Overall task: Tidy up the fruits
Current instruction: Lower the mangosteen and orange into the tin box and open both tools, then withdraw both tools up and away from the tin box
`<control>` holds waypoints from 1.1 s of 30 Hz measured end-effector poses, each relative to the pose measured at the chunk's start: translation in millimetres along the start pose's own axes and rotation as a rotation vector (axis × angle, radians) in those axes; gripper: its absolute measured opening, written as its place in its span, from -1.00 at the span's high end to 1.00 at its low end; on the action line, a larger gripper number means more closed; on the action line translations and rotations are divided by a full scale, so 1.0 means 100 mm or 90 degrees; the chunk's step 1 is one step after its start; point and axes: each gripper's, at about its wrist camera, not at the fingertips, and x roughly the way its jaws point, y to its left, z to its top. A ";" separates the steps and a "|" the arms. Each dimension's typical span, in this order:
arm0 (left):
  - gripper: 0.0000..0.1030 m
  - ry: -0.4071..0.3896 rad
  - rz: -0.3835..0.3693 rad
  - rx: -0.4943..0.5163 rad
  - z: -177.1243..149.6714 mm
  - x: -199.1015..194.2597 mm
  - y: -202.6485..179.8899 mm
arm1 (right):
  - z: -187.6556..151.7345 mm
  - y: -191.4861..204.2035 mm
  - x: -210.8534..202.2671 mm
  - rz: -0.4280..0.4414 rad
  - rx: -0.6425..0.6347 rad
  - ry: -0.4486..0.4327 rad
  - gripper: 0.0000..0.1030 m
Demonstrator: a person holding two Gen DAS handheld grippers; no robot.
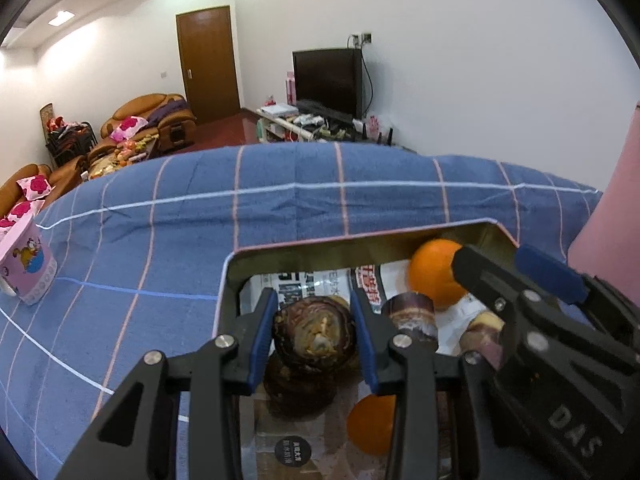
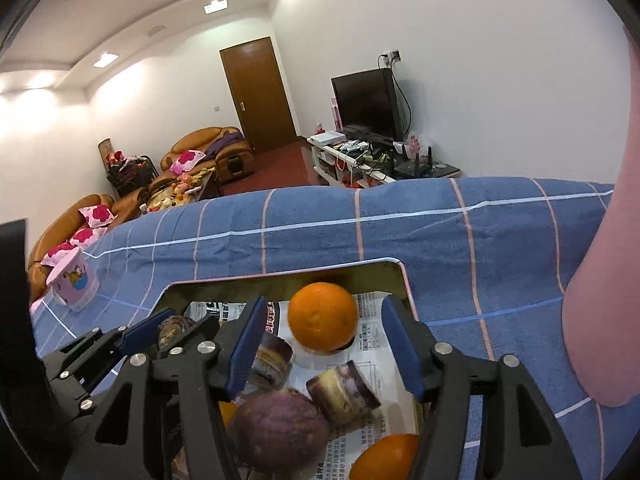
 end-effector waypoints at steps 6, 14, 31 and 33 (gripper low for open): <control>-0.50 -0.023 0.013 0.023 0.01 -0.08 -0.11 | -0.02 -0.05 -0.04 -0.022 0.024 -0.014 -0.22; -1.00 -0.003 -0.021 0.009 0.00 -0.03 -0.10 | -0.02 -0.08 -0.08 -0.032 0.035 -0.025 -0.23; -0.99 -0.051 0.030 0.012 -0.08 -0.19 -0.06 | -0.06 -0.04 -0.30 -0.099 0.012 -0.092 -0.46; -0.99 -0.053 0.029 -0.003 -0.08 -0.19 -0.01 | -0.08 -0.02 -0.34 -0.105 0.008 -0.103 -0.46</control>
